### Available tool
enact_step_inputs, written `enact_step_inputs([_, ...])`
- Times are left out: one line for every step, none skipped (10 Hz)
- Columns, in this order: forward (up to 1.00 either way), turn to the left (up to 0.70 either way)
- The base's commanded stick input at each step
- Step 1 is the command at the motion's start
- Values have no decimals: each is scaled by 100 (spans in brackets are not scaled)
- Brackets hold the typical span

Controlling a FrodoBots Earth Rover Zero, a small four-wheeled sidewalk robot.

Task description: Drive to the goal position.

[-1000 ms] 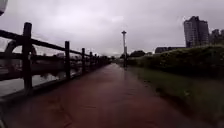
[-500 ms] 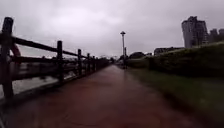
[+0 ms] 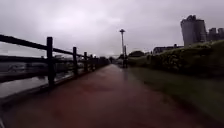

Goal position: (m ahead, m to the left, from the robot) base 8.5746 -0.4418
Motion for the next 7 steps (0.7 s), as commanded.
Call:
enact_step_inputs([100, 0])
enact_step_inputs([100, 0])
enact_step_inputs([100, 0])
enact_step_inputs([100, 0])
enact_step_inputs([100, 0])
enact_step_inputs([100, 0])
enact_step_inputs([100, 0])
